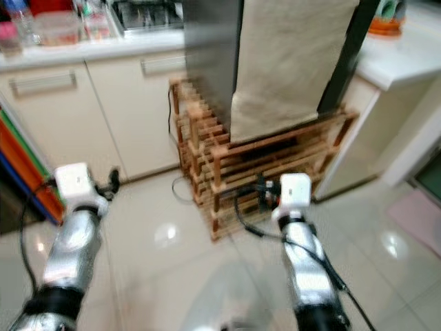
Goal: Restocking fridge
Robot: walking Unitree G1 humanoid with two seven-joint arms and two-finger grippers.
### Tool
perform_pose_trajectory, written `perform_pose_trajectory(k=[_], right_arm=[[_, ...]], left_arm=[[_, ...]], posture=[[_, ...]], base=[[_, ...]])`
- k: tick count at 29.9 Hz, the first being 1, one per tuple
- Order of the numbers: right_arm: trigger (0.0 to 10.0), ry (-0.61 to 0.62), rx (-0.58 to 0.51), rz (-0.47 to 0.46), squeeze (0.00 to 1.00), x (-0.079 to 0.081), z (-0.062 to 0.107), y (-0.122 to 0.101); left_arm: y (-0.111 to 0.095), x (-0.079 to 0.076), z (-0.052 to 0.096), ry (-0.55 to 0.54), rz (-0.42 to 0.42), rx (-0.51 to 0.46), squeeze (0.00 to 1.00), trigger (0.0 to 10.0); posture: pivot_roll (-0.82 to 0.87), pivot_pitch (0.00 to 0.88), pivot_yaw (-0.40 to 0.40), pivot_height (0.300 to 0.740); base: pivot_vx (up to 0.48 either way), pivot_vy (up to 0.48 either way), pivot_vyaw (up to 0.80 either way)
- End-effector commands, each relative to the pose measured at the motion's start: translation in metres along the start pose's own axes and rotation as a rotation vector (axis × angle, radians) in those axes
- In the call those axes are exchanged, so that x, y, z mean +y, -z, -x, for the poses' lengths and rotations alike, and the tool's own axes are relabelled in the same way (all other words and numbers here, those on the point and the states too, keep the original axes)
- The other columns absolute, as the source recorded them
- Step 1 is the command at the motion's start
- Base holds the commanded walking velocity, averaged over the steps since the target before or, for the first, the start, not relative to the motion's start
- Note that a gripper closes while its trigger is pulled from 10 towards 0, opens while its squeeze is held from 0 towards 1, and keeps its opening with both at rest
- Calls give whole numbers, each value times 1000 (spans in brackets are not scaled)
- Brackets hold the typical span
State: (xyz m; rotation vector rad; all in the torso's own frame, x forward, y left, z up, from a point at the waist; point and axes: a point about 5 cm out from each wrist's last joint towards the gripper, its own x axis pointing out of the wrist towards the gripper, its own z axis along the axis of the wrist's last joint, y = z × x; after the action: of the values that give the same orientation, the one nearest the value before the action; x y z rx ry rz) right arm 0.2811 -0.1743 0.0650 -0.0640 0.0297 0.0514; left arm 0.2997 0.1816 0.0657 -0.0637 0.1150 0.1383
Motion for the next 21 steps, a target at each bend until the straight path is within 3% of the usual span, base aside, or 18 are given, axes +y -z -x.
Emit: perform_pose_trajectory(k=[1, 3, 5, 11, 14, 17, 19, 21], right_arm=[[10000, -58, -41, 3, 0, 14, -8, -11], [10000, -66, -38, 4, 0, 15, -9, -11], [10000, -75, -35, 4, 0, 17, -10, -10], [10000, -96, -49, -11, 0, 24, -14, -14], [10000, -59, -103, -55, 0, 23, -19, -24], [10000, 36, -200, -74, 0, 12, -24, -46], [10000, 60, -217, -80, 0, 7, -25, -50], [10000, 41, -198, -75, 0, 8, -26, -48]], left_arm=[[-2, 11, 0, -46, -16, -2, 0, 10000], [0, 10, -1, -48, -31, 13, 0, 10000], [-1, 8, -2, -63, -101, 17, 0, 10000], [-9, -4, -2, 11, -82, -34, 0, 10000], [-22, -8, -5, 39, -82, -91, 0, 10000], [-52, -14, -7, 95, -65, -225, 0, 10000], [-63, -17, -6, 123, -54, -272, 0, 10000], [-69, -21, -6, 154, -106, -286, 0, 10000]], posture=[[23, 0, -31, 719], [24, 0, -32, 719], [28, 0, -35, 719], [30, 0, -34, 719], [37, 0, -35, 719], [38, 0, -34, 719], [37, 0, -31, 719], [38, 0, -29, 719]], base=[[0, 0, 681], [0, 0, 681], [0, 0, 681], [0, 0, 672], [0, 0, 663], [0, 0, 442], [0, 0, 0], [0, 0, 0]])
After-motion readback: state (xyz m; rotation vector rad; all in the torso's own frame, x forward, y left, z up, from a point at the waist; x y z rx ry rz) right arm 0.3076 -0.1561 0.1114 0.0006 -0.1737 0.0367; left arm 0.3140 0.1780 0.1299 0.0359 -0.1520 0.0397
